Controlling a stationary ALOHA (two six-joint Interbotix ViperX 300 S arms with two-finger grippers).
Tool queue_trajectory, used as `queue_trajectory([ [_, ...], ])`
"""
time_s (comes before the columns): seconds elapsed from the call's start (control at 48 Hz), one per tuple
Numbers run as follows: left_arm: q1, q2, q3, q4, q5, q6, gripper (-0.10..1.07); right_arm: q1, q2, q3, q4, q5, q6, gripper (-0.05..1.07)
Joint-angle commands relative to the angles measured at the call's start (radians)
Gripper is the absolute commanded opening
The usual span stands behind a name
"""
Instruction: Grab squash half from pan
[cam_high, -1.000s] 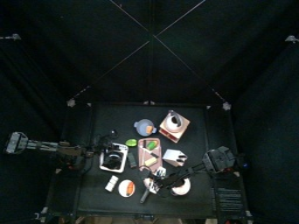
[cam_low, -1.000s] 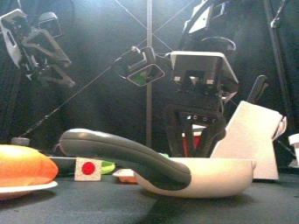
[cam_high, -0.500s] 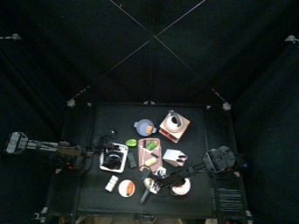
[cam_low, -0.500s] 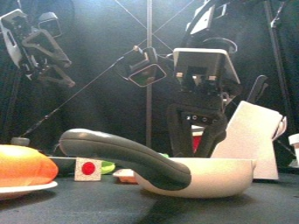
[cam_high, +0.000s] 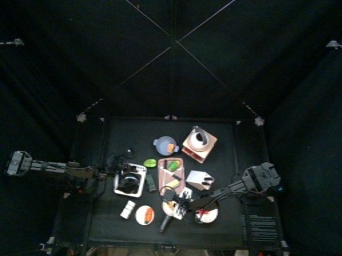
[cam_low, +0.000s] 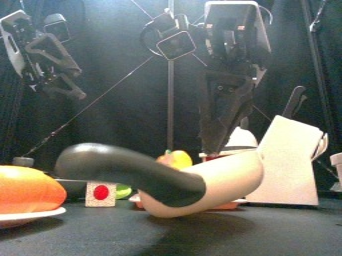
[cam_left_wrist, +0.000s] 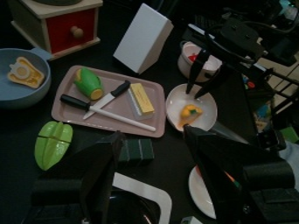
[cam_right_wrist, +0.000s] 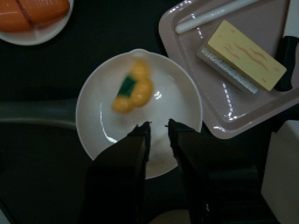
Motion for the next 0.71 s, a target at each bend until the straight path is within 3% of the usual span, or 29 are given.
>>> queue_trajectory([
  [0.0, 0.003, 0.0, -0.012, 0.002, -0.008, 0.002, 0.93, -0.002, -0.044, -0.009, -0.005, 0.0, 0.002, 0.65],
  [0.458, 0.003, 0.0, -0.011, 0.002, -0.009, 0.002, 0.93, 0.009, -0.044, 0.006, -0.003, -0.009, 0.002, 0.66],
  [0.688, 0.003, 0.0, -0.009, 0.0, -0.009, 0.002, 0.93, 0.017, -0.037, 0.017, 0.009, -0.046, 0.005, 0.81],
])
